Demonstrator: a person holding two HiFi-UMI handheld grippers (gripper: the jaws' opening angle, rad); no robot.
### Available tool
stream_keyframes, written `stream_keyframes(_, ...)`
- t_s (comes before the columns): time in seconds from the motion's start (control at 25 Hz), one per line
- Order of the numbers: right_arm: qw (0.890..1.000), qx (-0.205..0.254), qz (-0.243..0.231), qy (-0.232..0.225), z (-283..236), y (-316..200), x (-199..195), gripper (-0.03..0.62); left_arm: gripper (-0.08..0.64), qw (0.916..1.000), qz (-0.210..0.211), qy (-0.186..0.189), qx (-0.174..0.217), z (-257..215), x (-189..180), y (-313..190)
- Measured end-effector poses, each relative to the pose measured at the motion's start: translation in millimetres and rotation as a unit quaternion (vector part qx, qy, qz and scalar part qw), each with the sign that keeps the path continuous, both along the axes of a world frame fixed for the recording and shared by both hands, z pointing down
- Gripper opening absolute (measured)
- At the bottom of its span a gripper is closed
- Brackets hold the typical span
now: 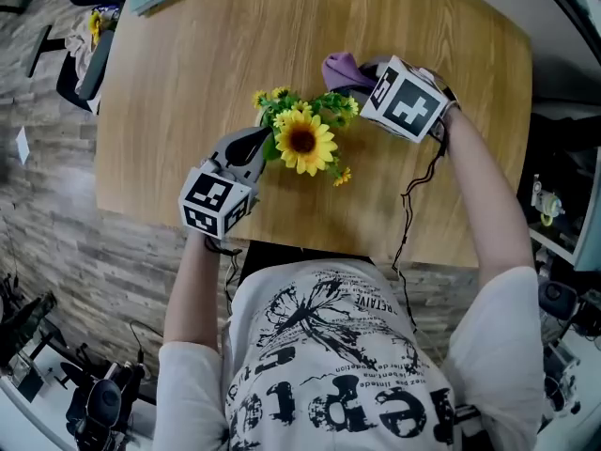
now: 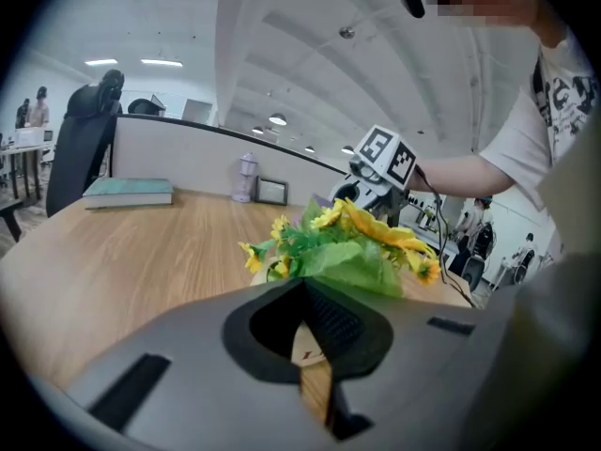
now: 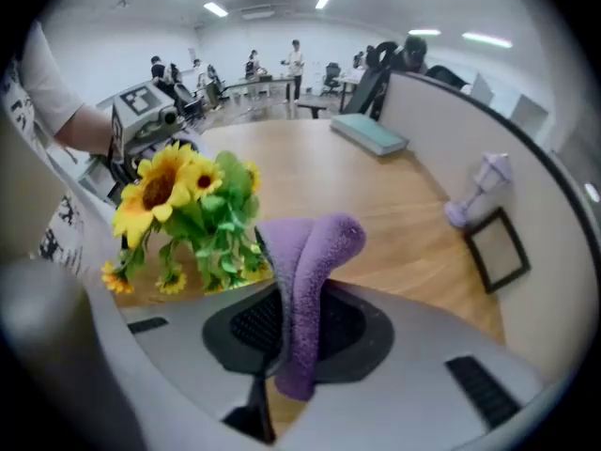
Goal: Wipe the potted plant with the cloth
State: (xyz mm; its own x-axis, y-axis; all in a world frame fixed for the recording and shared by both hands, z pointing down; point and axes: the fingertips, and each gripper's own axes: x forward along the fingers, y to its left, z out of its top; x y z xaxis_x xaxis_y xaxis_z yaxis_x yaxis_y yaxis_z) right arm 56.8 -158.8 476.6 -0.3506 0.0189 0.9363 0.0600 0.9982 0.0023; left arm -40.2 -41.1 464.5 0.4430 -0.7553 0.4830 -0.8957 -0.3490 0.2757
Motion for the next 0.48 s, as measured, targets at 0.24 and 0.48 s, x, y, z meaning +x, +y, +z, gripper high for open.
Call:
stream_keyframes(0.24,0.98,0.038,0.153,-0.118,-60,-18,-24,0.072,0.003,0.9979,-0.018,-0.019,0.059,-35,-16,-9)
stream_keyframes(0.48,0.963,0.046,0.203,-0.168,-95,-3,-55,0.072,0.003,0.992,-0.007,-0.038,0.12,-86,-39,-16)
